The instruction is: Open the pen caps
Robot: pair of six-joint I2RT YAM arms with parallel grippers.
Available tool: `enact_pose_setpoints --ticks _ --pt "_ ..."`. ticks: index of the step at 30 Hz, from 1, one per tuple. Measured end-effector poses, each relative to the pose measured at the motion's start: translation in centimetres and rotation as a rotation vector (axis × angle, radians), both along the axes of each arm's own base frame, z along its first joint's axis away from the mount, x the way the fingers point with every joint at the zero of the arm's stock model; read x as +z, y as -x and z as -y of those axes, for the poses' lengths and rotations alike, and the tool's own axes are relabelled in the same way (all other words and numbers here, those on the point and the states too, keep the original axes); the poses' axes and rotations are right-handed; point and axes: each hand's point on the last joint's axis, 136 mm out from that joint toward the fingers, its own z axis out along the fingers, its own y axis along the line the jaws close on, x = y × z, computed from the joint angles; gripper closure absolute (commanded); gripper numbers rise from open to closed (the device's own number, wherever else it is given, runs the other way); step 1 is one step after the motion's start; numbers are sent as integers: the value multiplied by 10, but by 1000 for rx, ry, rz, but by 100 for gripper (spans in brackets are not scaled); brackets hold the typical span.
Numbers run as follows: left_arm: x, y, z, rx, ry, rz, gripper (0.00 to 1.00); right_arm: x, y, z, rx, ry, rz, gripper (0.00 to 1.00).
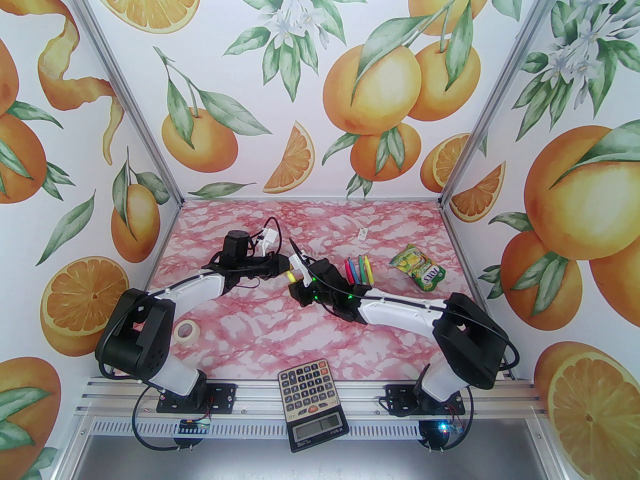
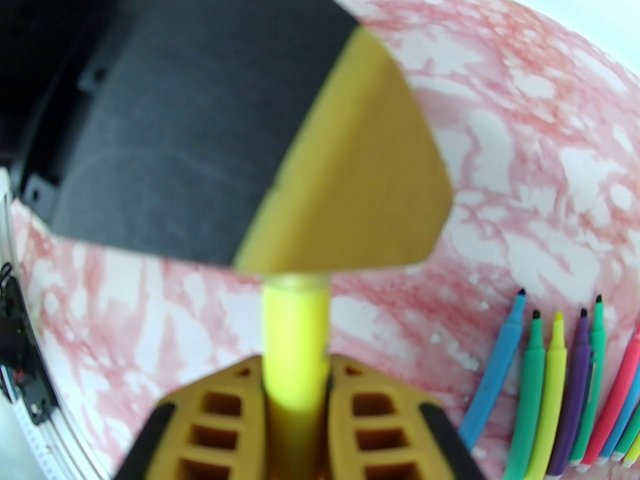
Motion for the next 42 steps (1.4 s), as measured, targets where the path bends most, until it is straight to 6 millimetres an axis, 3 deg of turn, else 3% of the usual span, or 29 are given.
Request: enact_pose_setpoints --ticks 13,18,20,25,31,36,42 --pt "3 -2 -5 30 11 -34 100 5 2 4 10 -11 37 95" --pt "8 -43 -49 213 -25 19 100 -30 22 27 17 98 -42 96" --pt "8 -50 -57 248 -35 27 100 -37 26 32 20 123 -59 96" --pt "9 -50 -54 234 -67 31 100 -38 26 36 13 136 -57 95" --pt "12 -51 -45 192 -251 90 100 -39 18 42 -33 147 -51 94" --pt "-3 -37 -37 134 -410 91 100 -40 1 49 -109 147 -61 94" --pt "-39 -25 -41 83 -556 21 100 -41 -14 48 -168 141 -77 93"
